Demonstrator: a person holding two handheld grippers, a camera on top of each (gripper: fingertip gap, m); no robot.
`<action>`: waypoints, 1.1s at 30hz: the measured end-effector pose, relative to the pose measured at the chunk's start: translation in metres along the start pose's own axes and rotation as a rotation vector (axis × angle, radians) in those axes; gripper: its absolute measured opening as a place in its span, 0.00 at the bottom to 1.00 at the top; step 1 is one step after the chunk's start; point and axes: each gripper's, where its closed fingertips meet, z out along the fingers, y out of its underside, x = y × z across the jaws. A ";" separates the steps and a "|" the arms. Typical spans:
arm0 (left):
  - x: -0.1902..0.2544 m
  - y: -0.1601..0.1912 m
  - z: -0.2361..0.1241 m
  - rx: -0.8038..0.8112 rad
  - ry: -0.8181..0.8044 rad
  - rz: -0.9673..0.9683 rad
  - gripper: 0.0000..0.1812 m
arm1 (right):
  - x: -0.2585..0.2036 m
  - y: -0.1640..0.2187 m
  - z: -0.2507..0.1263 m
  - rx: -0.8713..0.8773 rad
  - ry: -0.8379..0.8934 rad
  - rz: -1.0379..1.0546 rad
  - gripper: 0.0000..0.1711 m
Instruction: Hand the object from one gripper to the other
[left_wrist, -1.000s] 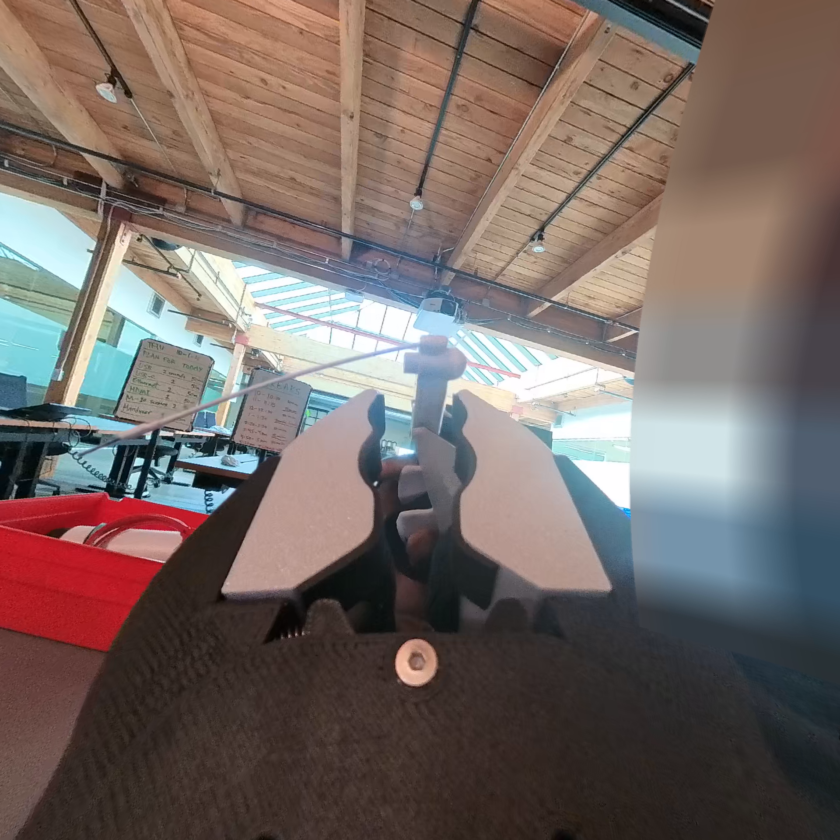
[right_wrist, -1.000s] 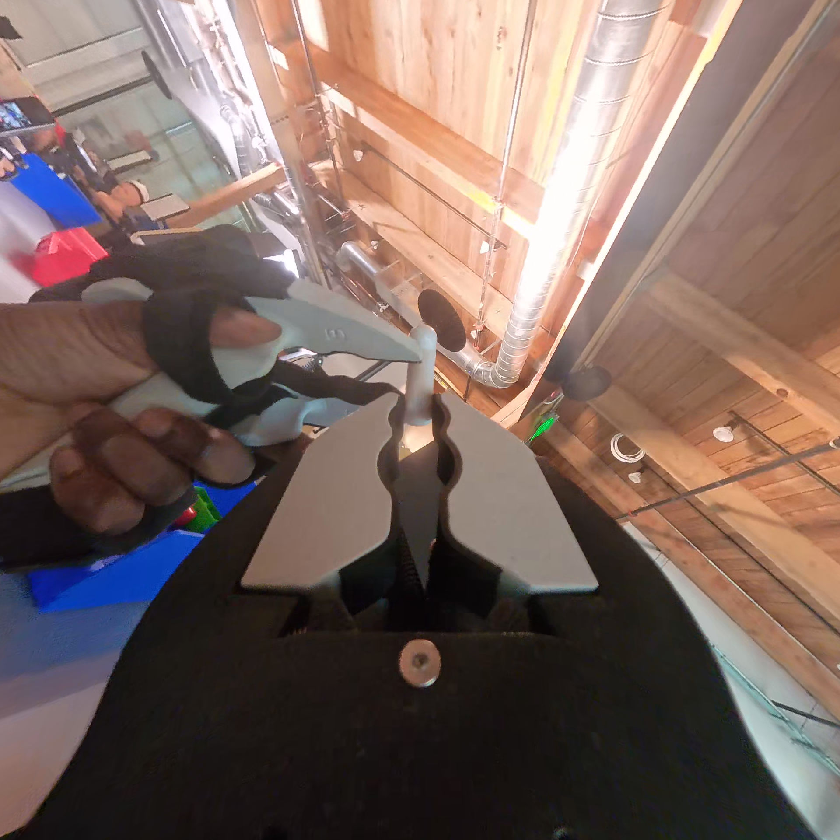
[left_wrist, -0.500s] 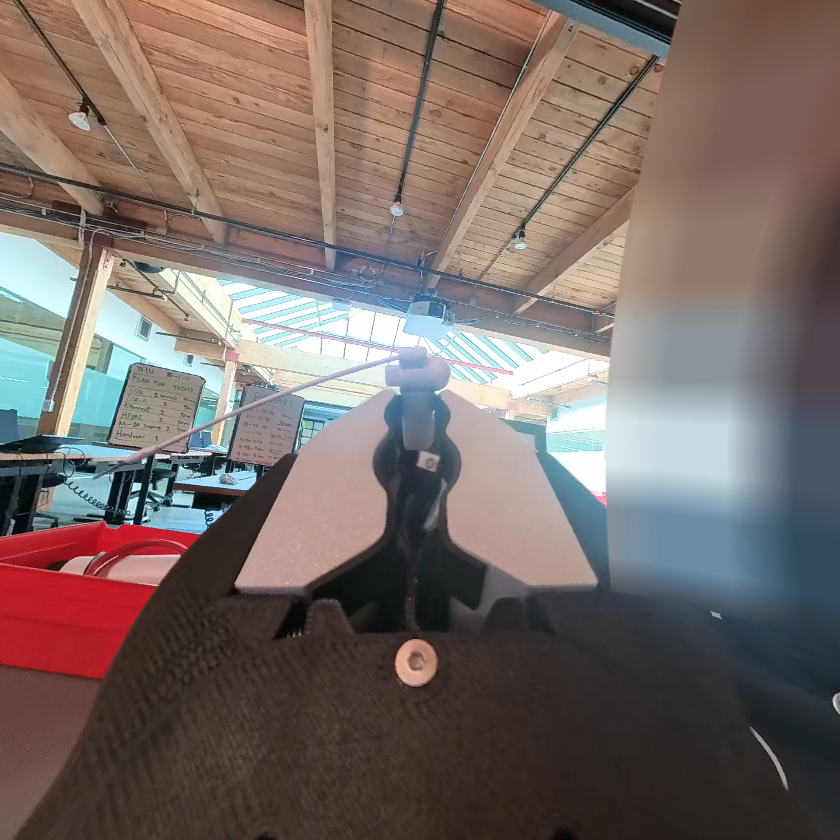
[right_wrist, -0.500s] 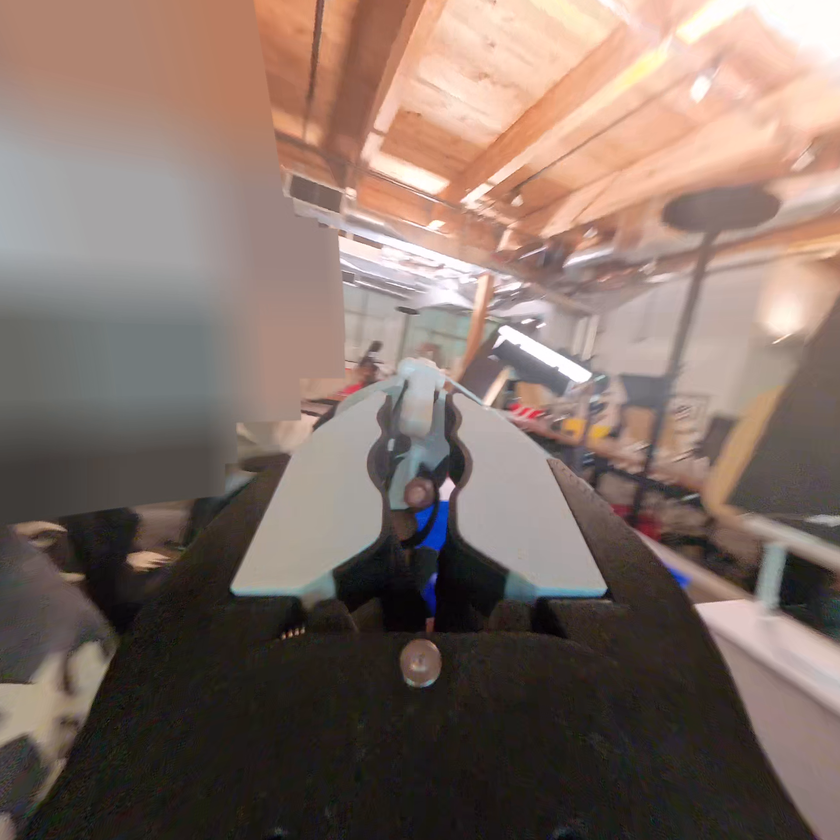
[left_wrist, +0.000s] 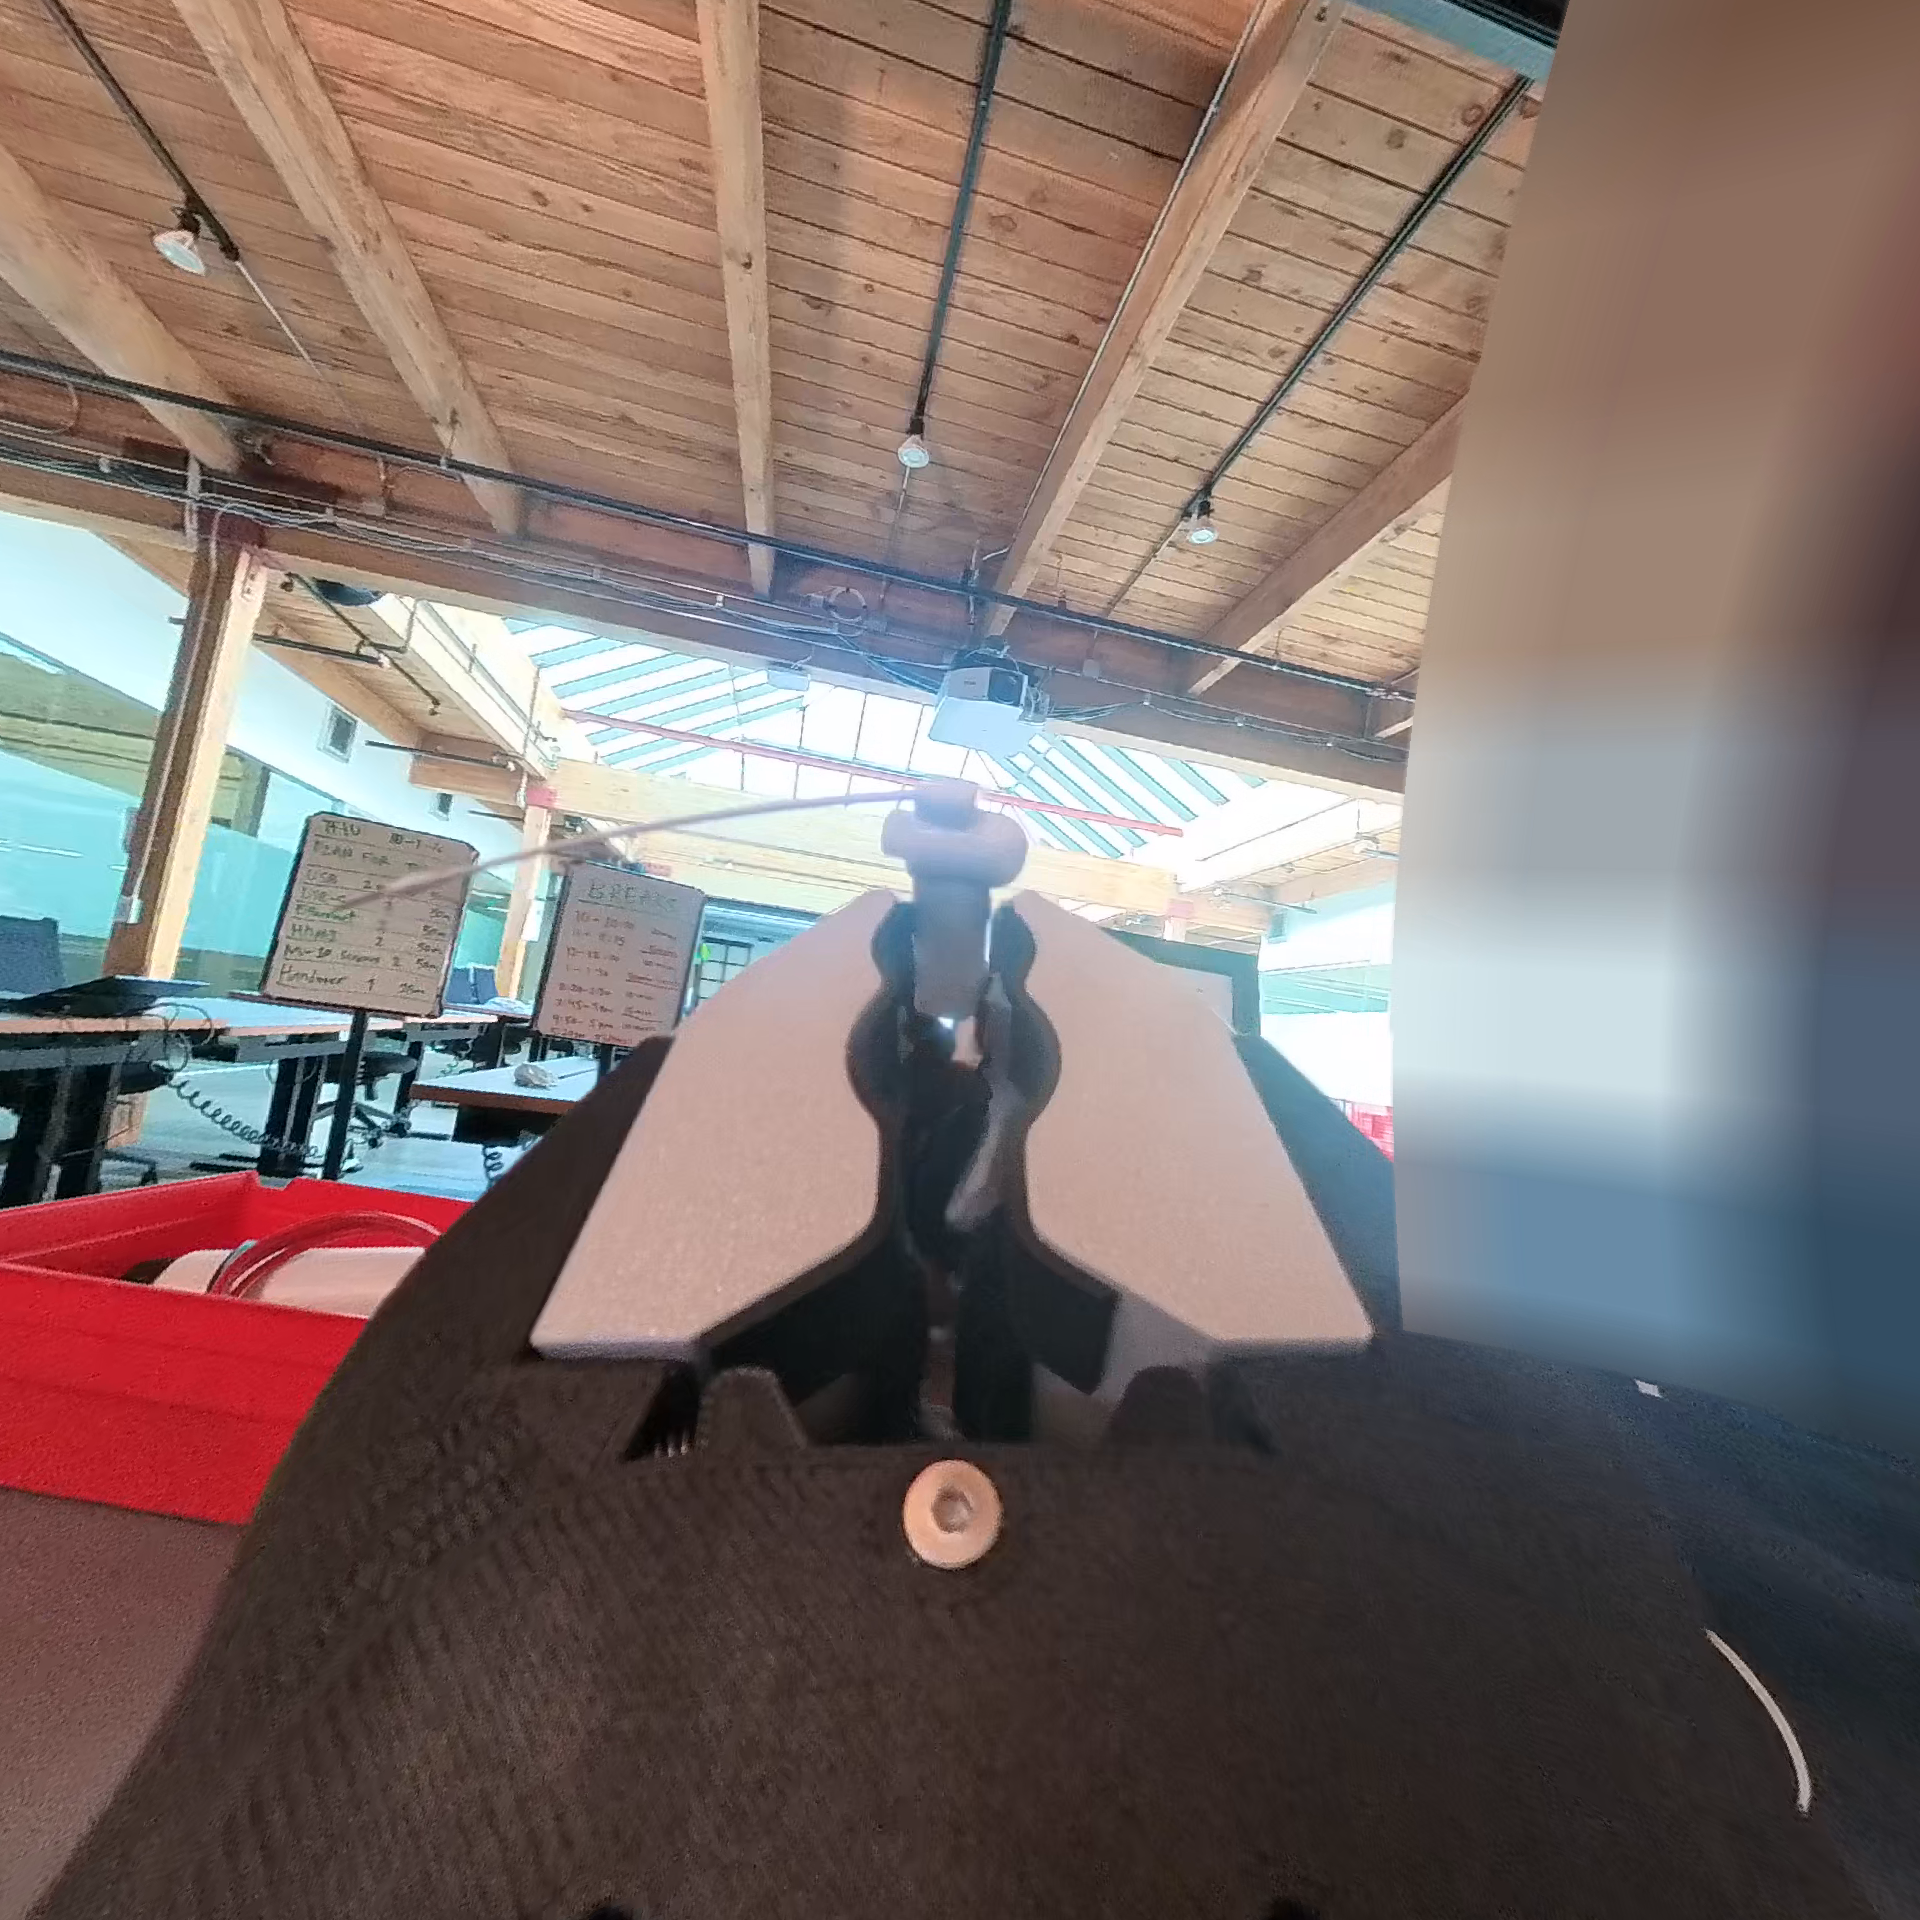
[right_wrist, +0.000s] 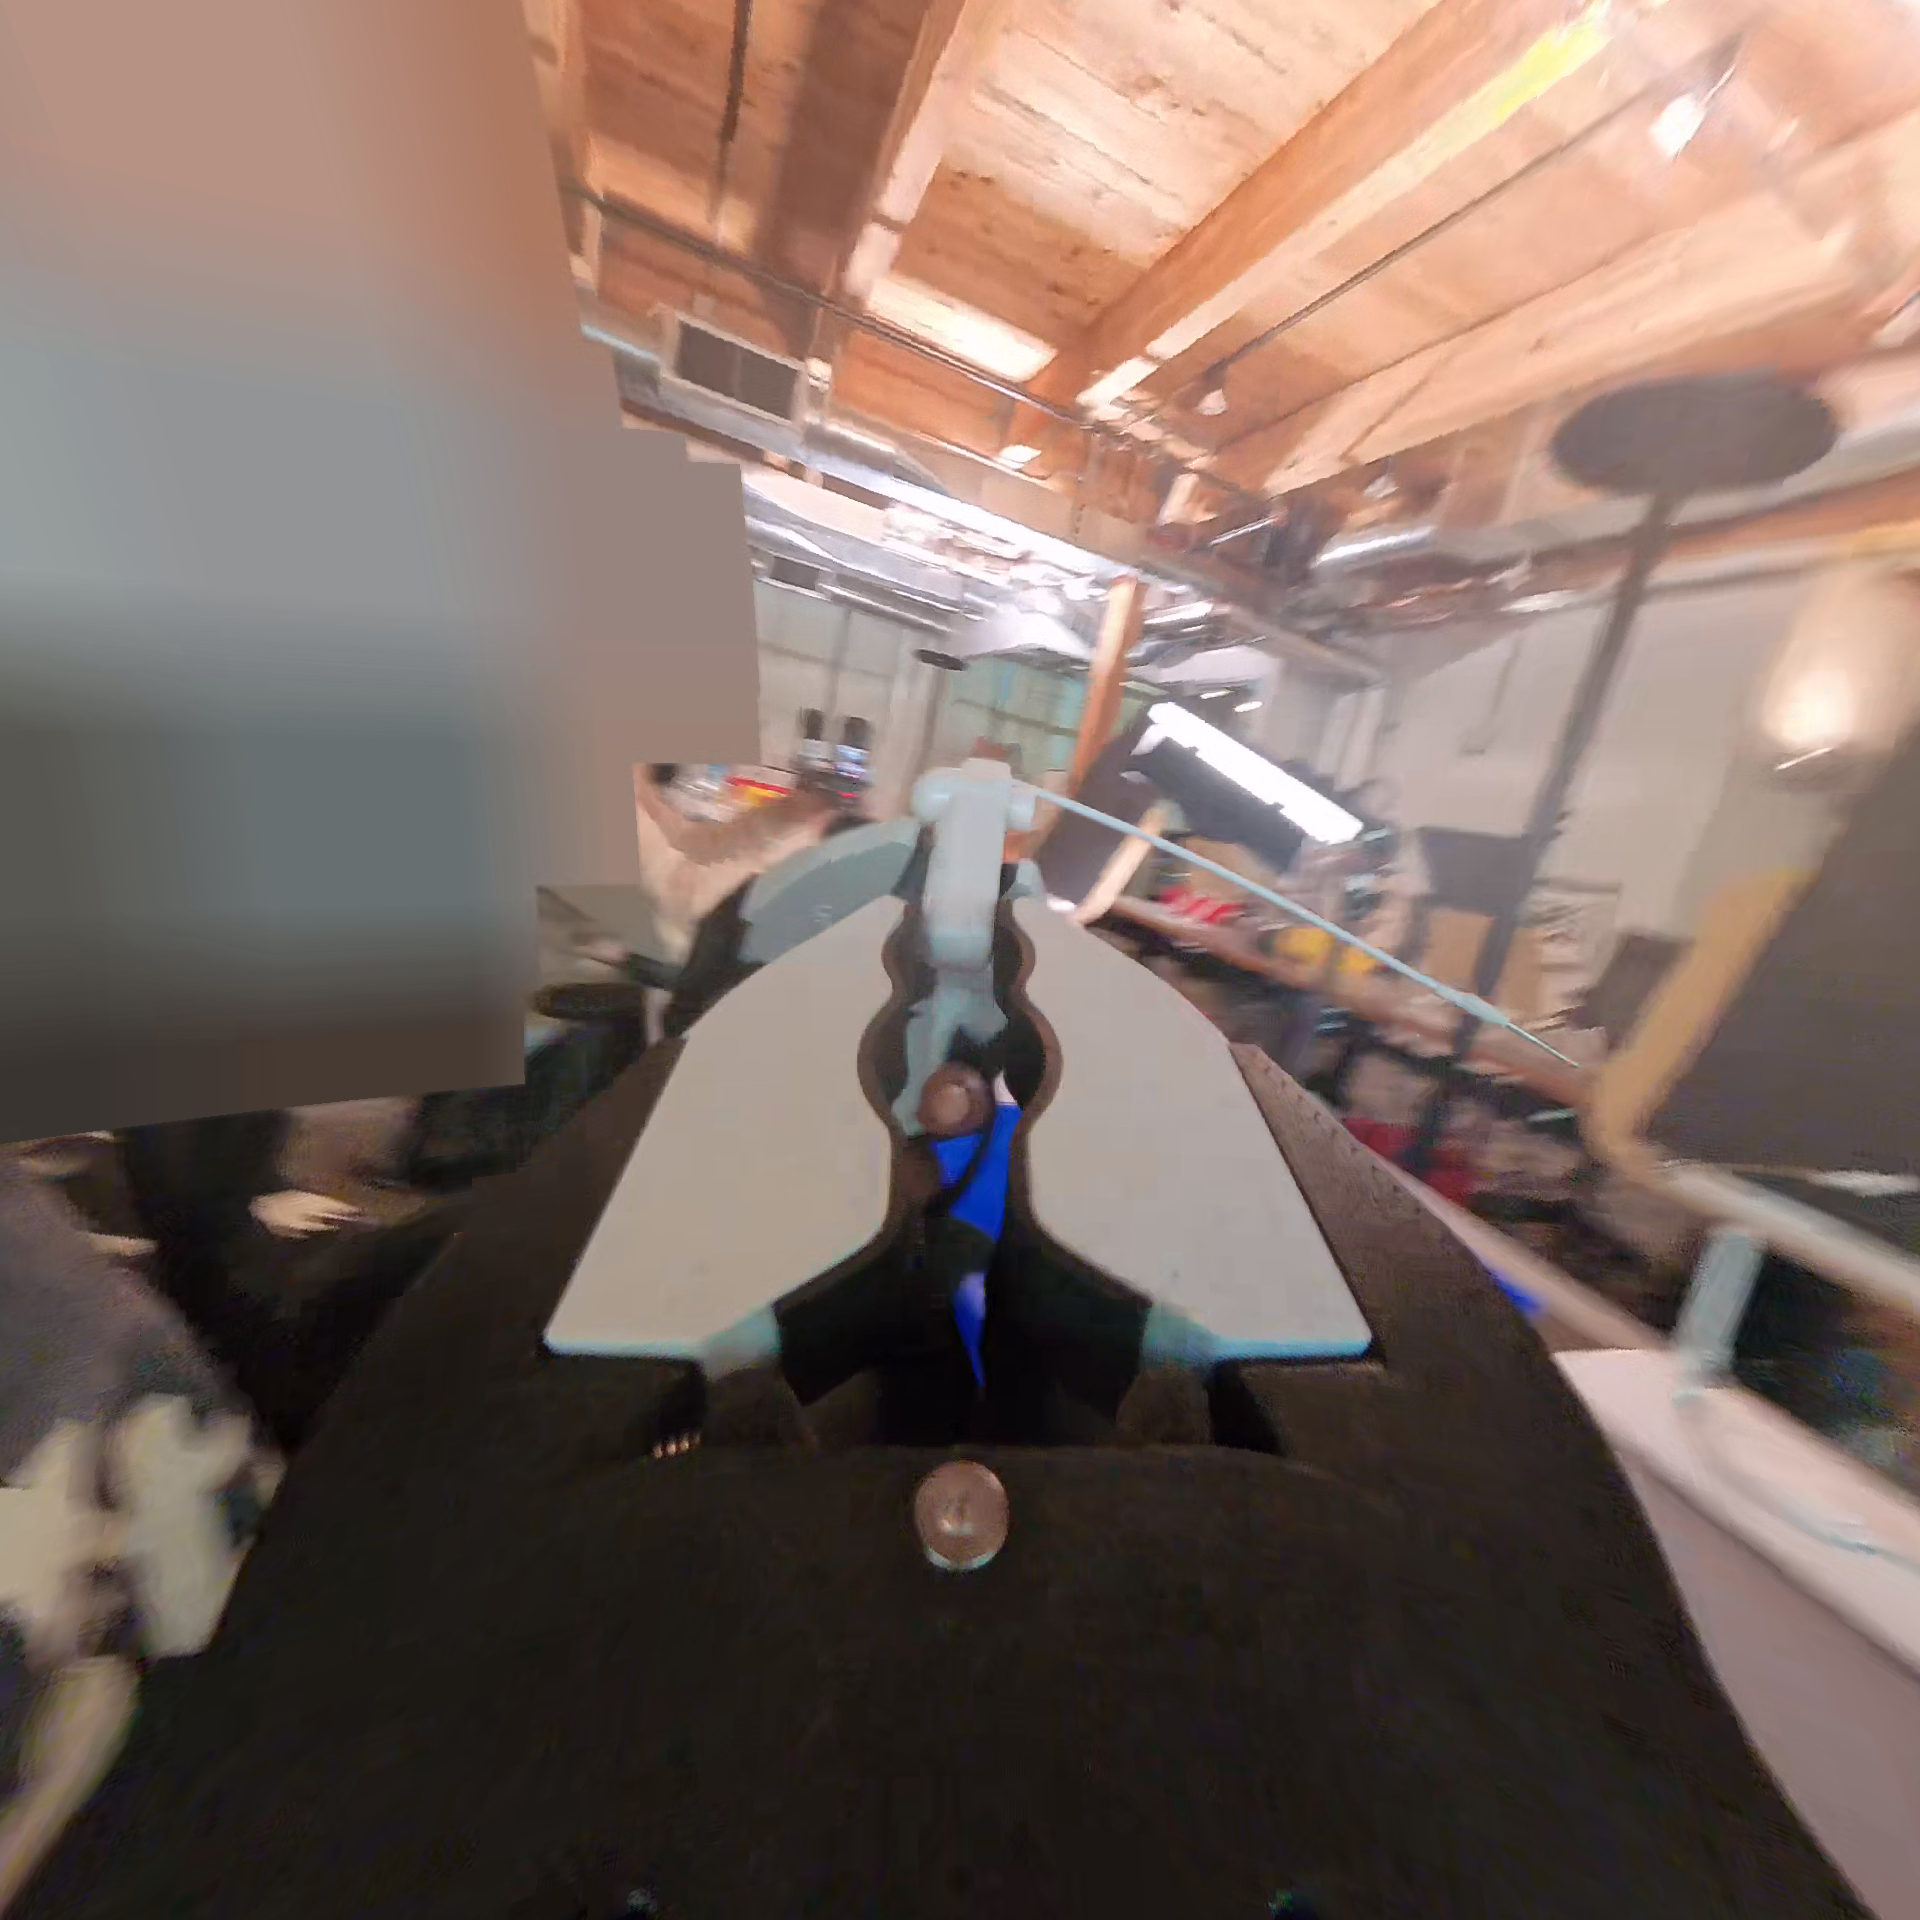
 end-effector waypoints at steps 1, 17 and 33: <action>-0.002 0.000 0.000 0.000 -0.008 -0.007 0.11 | 0.004 0.000 -0.001 -0.016 0.059 -0.122 0.08; 0.000 -0.002 -0.001 0.014 0.013 -0.010 0.06 | 0.003 0.000 0.001 -0.088 0.245 -0.616 0.11; -0.002 -0.001 -0.001 0.007 -0.017 0.024 0.07 | 0.001 0.002 0.001 -0.019 0.013 -0.022 0.07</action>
